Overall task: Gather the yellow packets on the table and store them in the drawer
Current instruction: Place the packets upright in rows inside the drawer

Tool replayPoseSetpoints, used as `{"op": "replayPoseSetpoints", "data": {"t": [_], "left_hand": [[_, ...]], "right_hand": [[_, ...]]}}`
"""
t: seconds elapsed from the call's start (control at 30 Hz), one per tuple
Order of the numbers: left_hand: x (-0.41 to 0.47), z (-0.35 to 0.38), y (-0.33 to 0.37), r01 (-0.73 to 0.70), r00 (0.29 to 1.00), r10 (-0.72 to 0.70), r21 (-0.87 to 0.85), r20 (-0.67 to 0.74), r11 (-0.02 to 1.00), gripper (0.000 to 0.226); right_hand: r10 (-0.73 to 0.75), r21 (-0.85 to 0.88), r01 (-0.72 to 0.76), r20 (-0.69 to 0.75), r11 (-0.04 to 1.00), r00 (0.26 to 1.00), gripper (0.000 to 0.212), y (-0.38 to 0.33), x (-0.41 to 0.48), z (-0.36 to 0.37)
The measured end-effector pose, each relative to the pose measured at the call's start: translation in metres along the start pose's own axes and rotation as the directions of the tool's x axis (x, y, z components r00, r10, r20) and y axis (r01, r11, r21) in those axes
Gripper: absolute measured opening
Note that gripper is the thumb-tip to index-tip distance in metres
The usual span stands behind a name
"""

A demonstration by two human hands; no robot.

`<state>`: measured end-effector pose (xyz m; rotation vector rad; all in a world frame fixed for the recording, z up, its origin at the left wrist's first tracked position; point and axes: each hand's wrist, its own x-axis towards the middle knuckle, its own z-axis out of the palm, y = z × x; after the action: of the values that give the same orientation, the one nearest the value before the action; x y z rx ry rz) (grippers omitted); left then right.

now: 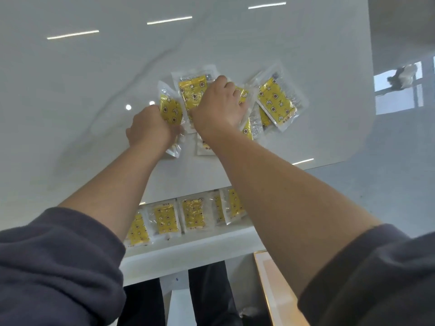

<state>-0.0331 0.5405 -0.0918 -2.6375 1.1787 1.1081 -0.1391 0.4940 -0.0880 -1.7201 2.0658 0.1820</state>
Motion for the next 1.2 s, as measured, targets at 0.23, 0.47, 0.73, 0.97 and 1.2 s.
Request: {"op": "replayPoseSetpoints", "data": {"t": [0.23, 0.47, 0.73, 0.97, 1.2], "left_hand": [[-0.011, -0.018, 0.001, -0.097, 0.987, 0.115, -0.153, 0.113, 0.984, 0.010], [-0.011, -0.025, -0.004, -0.211, 0.960, 0.226, -0.099, 0.163, 0.972, 0.021], [-0.009, -0.035, 0.040, -0.674, 0.737, 0.622, 0.222, 0.263, 0.704, 0.028], [-0.004, -0.013, 0.090, -0.741, 0.672, 0.673, 0.263, 0.309, 0.618, 0.019], [0.009, 0.004, 0.108, -0.686, 0.718, 0.655, 0.403, 0.237, 0.606, 0.032]], "right_hand": [[-0.002, 0.019, 0.001, 0.074, 1.000, 0.997, 0.051, -0.001, -0.001, -0.016], [-0.130, 0.421, 0.047, 0.169, 0.906, 0.977, 0.030, 0.028, 0.000, -0.034], [-0.140, 0.418, 0.053, 0.178, 0.907, 0.974, 0.031, 0.116, 0.017, -0.081], [-0.077, 0.197, 0.052, 0.122, 0.979, 0.990, 0.032, 0.156, 0.045, -0.075], [-0.056, 0.113, 0.039, 0.149, 0.993, 0.987, 0.034, 0.151, 0.051, -0.073]]}}
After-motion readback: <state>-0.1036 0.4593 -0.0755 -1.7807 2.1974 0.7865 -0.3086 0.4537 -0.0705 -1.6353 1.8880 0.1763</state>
